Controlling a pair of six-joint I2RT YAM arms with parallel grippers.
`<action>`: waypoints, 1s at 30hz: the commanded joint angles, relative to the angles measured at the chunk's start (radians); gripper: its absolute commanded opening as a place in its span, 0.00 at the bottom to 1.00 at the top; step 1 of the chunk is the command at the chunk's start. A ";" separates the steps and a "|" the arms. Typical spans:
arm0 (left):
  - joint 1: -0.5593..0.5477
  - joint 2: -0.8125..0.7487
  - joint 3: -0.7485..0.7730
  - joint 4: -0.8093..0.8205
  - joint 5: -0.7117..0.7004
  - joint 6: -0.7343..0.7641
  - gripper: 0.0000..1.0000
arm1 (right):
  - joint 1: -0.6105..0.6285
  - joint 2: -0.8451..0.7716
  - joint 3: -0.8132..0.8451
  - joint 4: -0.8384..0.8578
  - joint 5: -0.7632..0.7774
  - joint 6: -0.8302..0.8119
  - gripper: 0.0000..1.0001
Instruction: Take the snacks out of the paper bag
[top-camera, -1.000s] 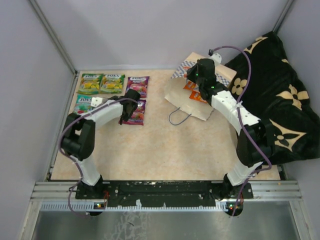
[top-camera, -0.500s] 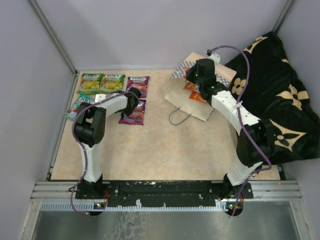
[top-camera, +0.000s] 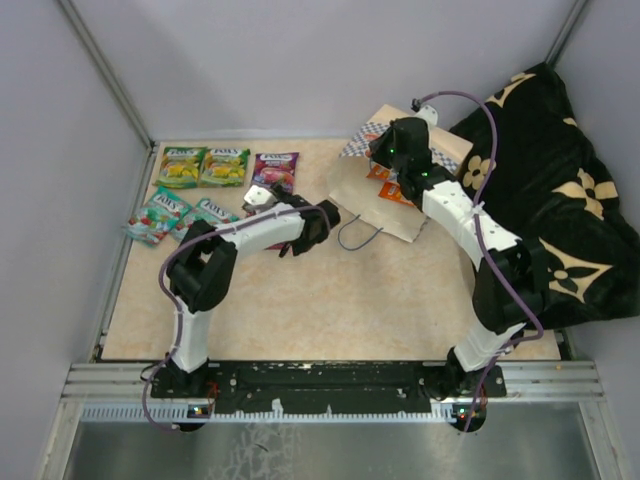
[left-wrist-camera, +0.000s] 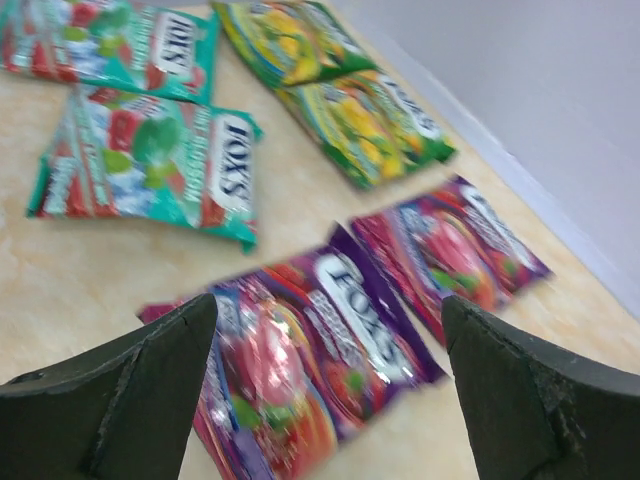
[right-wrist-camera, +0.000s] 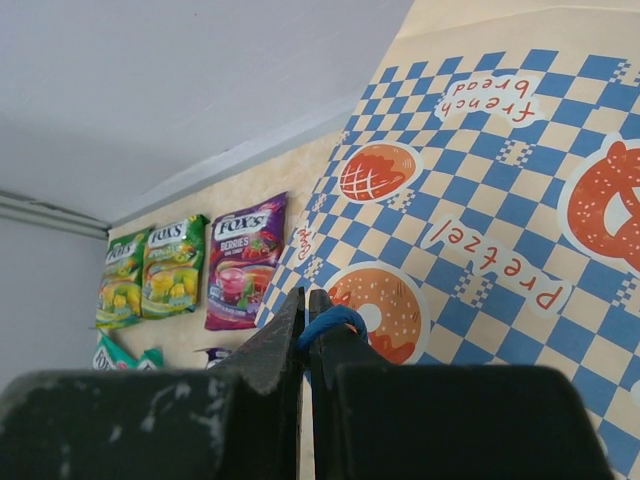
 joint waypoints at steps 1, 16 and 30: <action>-0.054 -0.053 0.133 -0.221 -0.116 -0.079 0.99 | 0.019 0.026 0.055 0.049 -0.023 -0.006 0.00; 0.292 0.027 0.678 0.894 0.884 2.247 0.99 | 0.015 -0.063 0.066 0.001 -0.009 -0.099 0.00; 0.717 -0.548 -0.473 1.053 1.165 1.981 0.99 | -0.023 -0.060 0.043 0.010 -0.274 -0.174 0.00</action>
